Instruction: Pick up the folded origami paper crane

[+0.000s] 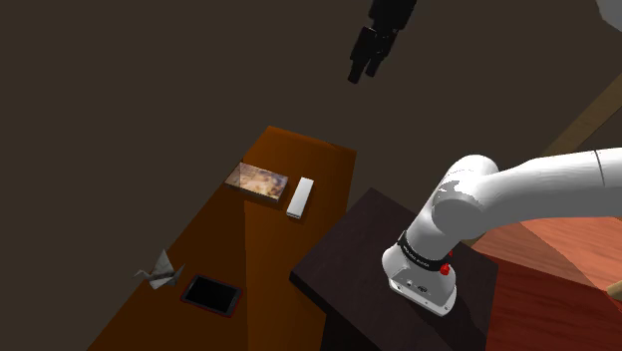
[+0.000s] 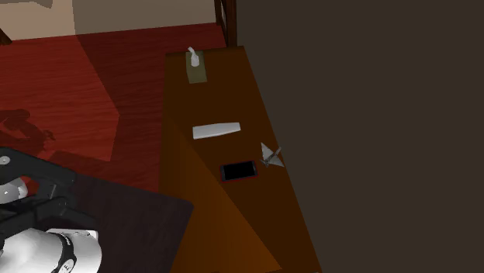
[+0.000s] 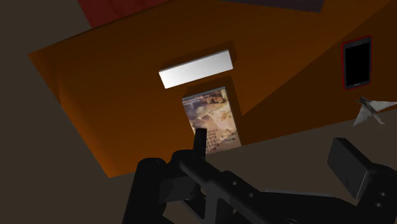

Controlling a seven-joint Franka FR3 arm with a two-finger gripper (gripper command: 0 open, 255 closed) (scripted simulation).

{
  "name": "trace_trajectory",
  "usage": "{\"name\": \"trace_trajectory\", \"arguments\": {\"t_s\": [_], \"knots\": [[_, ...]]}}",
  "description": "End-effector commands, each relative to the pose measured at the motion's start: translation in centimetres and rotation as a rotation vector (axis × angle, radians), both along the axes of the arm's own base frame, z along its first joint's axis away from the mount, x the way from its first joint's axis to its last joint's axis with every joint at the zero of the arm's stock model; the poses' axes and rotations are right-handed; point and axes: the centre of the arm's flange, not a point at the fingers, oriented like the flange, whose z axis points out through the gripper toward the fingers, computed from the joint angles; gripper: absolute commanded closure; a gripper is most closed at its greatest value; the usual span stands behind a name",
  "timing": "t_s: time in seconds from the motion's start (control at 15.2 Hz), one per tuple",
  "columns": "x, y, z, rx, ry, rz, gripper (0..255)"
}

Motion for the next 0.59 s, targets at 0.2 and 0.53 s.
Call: {"name": "trace_trajectory", "arguments": {"t_s": [0.2,0.53], "knots": [[1.3,2.9,-2.5,-0.003,0.01,-0.004,0],[3.4,7.7,-6.7,-0.009,0.028,-0.01,0]]}}
